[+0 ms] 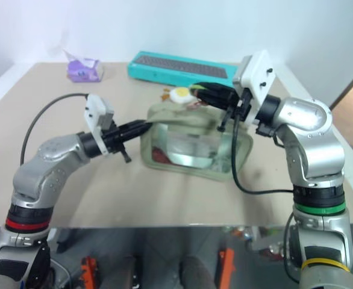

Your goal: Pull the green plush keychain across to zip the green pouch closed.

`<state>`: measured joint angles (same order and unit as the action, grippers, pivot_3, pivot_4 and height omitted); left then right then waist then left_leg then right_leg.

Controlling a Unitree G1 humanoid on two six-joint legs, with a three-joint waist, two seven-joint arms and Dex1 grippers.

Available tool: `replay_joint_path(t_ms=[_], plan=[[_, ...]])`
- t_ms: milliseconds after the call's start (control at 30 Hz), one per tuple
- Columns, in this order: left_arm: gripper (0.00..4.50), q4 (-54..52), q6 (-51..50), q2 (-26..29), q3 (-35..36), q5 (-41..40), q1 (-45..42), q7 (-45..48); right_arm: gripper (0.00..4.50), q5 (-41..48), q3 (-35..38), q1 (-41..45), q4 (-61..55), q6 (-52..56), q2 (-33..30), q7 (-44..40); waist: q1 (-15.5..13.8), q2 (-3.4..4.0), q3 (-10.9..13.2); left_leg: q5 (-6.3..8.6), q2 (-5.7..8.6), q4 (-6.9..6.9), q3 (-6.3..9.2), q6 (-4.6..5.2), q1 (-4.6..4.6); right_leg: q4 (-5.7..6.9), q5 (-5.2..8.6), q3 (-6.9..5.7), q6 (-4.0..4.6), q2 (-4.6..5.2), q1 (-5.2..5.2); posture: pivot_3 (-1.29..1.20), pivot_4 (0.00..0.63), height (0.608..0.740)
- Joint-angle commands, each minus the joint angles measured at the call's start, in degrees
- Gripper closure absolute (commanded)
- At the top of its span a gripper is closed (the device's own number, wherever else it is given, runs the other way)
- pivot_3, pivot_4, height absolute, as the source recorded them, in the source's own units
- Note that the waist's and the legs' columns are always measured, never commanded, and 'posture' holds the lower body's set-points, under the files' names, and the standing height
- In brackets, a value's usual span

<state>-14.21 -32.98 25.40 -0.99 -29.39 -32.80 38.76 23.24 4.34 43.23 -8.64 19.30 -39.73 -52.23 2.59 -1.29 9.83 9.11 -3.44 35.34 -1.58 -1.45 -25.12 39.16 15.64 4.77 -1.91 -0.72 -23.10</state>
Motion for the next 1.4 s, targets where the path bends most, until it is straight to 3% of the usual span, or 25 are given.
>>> replay_joint_path(t_ms=[33, 400, 900, 1000, 1167, 1400], plan=[[4.50, -0.64, 0.29, 0.05, 2.80, 0.40, 0.67, -2.54, 4.47, -0.49, 2.27, 0.84, -0.38, -1.96, -0.64, 1.24, 0.03, 0.00, 0.00, 0.00, 0.00, 0.00, 0.00, 0.00, 0.00, 0.00, 0.00, 0.00, 0.00, 0.00, 0.00, 0.00, 0.150, 0.740], [4.50, 0.31, -0.19, 1.00, 3.70, 0.87, 2.16, -5.62, 4.47, -2.38, 4.60, -1.81, 4.04, -4.44, -2.47, 2.00, -0.02, -0.01, 0.00, 0.00, 0.01, 0.01, 0.00, 0.00, -0.01, 0.00, 0.00, 0.00, -0.01, 0.02, 0.00, 0.00, 0.150, 0.740], [4.50, -1.78, -0.99, 0.43, 3.13, 0.92, 2.91, -6.99, 4.47, -6.25, 17.86, -12.66, 10.27, -3.56, -12.87, 10.45, 0.04, 0.00, 0.01, 0.00, 0.03, 0.01, -0.03, 0.00, 0.03, -0.01, 0.02, 0.06, -0.03, 0.02, 0.02, 0.00, 0.150, 0.740], [4.50, -1.49, -0.74, -0.04, 2.68, 1.32, 2.35, -7.62, 4.47, -6.59, 15.53, -20.72, 0.32, 4.02, -8.20, 16.25, -0.04, -0.04, 0.00, 0.00, 0.03, -0.01, 0.02, 0.00, 0.03, 0.00, 0.02, 0.02, -0.05, 0.01, 0.05, 0.00, 0.150, 0.740], [4.50, -1.38, -0.59, -0.56, 2.60, 1.49, 1.60, -8.47, 4.47, -8.08, 8.90, -25.16, -8.14, 12.74, -1.37, 23.35, 0.27, 0.02, -0.02, -0.02, 0.01, -0.01, -0.02, -0.05, 0.08, 0.02, 0.15, 0.12, -0.35, -0.03, 0.01, 0.00, 0.150, 0.740], [4.50, -1.74, -1.09, -1.08, 2.93, 1.46, 1.64, -9.27, 4.47, -13.52, 1.01, -31.80, -4.54, 8.06, 3.32, 24.58, 0.03, 0.01, -0.03, -0.07, 0.07, 0.06, -0.05, -0.11, 0.06, -0.01, 0.10, 0.12, -0.45, 0.03, 0.06, 0.00, 0.150, 0.740]])
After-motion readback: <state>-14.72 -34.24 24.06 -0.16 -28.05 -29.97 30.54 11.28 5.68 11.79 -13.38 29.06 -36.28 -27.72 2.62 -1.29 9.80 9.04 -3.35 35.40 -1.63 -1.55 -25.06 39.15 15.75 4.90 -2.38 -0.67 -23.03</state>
